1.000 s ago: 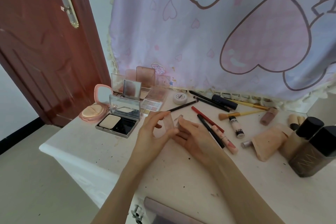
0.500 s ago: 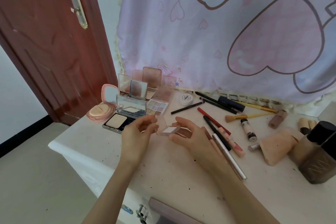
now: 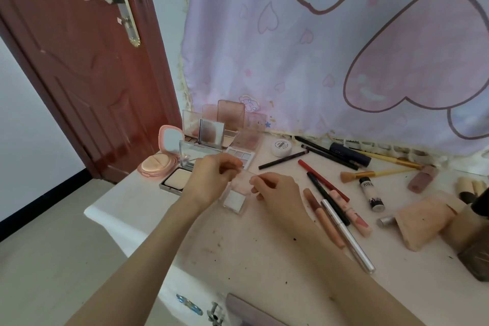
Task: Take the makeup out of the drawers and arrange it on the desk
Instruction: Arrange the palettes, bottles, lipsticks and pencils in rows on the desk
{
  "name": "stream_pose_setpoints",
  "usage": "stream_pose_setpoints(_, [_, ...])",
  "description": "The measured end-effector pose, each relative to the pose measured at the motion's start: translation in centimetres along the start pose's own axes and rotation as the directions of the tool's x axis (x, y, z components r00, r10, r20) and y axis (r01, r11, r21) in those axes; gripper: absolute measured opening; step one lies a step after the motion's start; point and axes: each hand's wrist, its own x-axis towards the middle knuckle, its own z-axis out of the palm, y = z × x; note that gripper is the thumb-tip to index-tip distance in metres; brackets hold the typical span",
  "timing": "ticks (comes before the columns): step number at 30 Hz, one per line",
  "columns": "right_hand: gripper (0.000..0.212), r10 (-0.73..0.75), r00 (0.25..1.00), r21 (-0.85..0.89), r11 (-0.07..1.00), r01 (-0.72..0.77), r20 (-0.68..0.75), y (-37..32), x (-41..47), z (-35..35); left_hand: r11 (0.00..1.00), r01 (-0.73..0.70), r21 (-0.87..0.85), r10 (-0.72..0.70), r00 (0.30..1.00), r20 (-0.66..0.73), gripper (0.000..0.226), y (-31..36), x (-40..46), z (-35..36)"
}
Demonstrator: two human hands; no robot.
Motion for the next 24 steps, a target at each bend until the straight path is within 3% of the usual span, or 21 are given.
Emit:
stream_pose_setpoints(6, [0.021, 0.051, 0.998, -0.042, 0.998, -0.052, -0.022, -0.4, 1.5, 0.7, 0.998, -0.031, 0.051, 0.043, 0.968, -0.248, 0.043, -0.6, -3.4, 1.0])
stream_pose_setpoints(11, [0.025, 0.063, 0.997, -0.02, 0.998, -0.064, -0.051, -1.0, 2.4, 1.6, 0.915, 0.103, 0.39, 0.022, 0.953, -0.302, 0.066, -2.2, -6.8, 3.2])
stream_pose_setpoints(16, [0.025, 0.056, 0.996, -0.017, 0.998, -0.057, -0.075, -0.9, 3.0, 2.0, 0.903, 0.147, 0.404, -0.001, 0.941, -0.339, 0.054, -2.0, -6.5, 3.4])
stream_pose_setpoints(24, [0.017, 0.074, 0.992, 0.078, 0.995, -0.067, -0.099, -1.1, 3.3, 1.8, 0.914, -0.039, 0.404, 0.168, 0.943, -0.288, 0.016, -2.0, -7.4, 3.3])
